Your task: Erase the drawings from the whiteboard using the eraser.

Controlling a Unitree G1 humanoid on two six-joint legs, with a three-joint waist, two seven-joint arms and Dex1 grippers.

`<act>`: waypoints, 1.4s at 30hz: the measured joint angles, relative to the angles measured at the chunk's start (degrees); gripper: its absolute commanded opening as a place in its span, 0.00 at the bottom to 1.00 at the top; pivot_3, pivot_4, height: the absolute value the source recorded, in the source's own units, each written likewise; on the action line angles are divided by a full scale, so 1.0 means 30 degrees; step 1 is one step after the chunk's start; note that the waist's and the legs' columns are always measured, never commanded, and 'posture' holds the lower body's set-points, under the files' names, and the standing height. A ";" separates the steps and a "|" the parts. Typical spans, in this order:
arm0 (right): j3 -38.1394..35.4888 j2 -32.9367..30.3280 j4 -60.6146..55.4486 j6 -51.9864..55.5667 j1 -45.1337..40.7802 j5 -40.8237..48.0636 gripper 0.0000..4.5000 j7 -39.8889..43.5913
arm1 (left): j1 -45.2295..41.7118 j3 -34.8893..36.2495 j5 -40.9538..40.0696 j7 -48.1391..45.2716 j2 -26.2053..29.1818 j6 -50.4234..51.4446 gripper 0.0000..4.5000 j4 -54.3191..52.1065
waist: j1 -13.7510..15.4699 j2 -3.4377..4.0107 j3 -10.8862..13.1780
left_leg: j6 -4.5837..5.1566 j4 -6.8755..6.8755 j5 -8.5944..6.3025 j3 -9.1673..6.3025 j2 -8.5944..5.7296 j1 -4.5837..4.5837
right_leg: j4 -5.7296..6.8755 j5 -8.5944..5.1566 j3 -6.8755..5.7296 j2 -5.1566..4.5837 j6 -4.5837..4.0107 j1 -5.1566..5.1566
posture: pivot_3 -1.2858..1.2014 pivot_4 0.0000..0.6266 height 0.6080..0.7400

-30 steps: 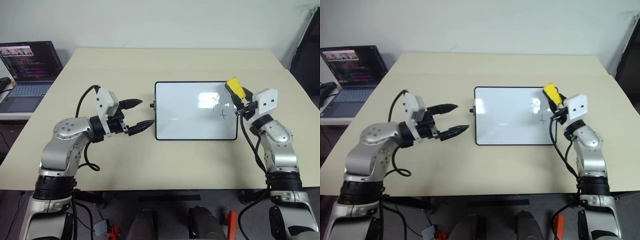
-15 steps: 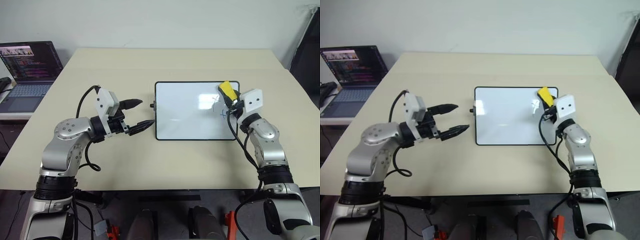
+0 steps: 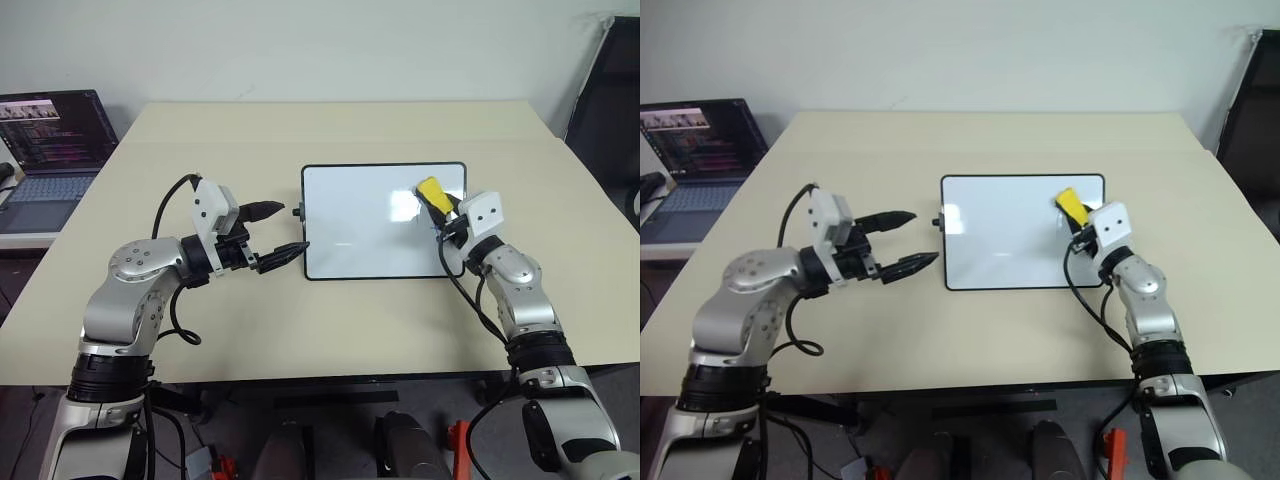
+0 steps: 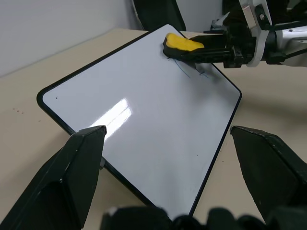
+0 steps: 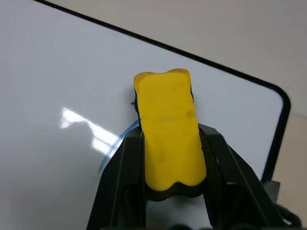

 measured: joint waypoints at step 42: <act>0.1748 -0.0071 -0.5212 0.3724 0.2753 0.0058 0.24 0.1601 | -0.0756 -0.0231 0.0233 -0.0185 -0.0208 -0.0258 1.00 0.0758 | 0.0091 -0.0002 0.0003 | 0.0005 -0.0070 -0.0004 -0.0056 0.0013 0.0139 | -0.0227 -0.0059 -0.0068 -0.0003 0.0075 0.0242 | 0.52 0.24 1.00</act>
